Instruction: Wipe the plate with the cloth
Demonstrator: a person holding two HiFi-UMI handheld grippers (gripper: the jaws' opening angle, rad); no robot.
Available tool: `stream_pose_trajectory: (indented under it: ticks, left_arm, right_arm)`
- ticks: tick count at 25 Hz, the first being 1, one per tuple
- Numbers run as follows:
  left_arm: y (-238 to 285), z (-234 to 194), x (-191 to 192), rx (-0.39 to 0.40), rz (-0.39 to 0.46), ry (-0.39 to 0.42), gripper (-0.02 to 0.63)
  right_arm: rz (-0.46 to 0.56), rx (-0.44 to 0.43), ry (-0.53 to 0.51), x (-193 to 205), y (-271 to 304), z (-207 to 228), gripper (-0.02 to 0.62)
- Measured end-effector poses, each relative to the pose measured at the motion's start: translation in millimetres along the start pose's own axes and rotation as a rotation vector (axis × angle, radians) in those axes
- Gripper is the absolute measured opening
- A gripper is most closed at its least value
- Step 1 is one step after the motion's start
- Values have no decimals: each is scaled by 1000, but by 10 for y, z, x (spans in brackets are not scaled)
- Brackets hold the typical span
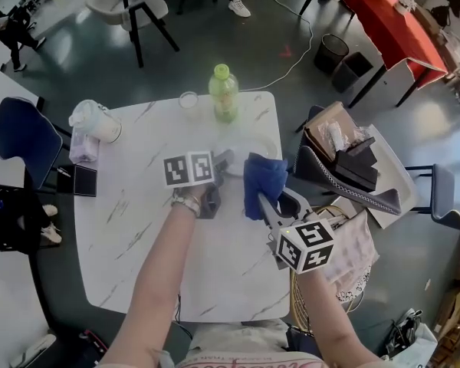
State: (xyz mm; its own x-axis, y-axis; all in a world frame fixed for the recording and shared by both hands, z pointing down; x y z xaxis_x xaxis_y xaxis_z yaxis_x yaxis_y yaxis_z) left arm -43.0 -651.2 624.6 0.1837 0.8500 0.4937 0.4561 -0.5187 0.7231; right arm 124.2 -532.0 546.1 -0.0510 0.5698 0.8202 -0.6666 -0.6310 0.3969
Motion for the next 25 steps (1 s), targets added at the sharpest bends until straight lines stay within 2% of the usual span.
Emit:
stream_pose_trajectory:
  ticks: [2,5,7,8,12,18,23,25]
  left_arm:
    - [41,37,-7,-47,0,83,230]
    - [75,73,29,-148,2,256,206]
    - [73,52,46,-203,30,341,124]
    - [68,34,50,-213,42,356,104]
    - [61,-7,40,-202,39,325,91]
    - [-43,-50,98,-139,6,196,63]
    - [-239,-58,160,-49,71,86,44]
    - [-329,-46,180,-21,93,66,38]
  right_arm:
    - [-1,1,5,3,14,13,103]
    - [-1,7,13,12,18,34,103]
    - [0,12,18,10,4,43,103]
    - [0,14,20,9,-4,42,103]
    - [2,20,21,11,-39,23,103]
    - [10,30,14,-41,-116,-37,103]
    - [33,36,5,-128,-199,-127,103]
    - [40,38,1,-149,-240,-175,103]
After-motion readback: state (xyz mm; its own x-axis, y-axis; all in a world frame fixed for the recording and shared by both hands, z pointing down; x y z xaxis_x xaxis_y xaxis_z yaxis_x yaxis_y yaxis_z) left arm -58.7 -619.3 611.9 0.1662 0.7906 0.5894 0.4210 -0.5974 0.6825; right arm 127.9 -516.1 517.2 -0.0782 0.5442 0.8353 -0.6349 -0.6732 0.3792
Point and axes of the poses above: the fingertips, and each gripper's own axes: y forward along the fingers, z to its right, x out of its underside, the point moved 6 cm from there along -y, backward along the fingers, and after that the axes turned 9 degrees about -x, right-handed, at the moved point
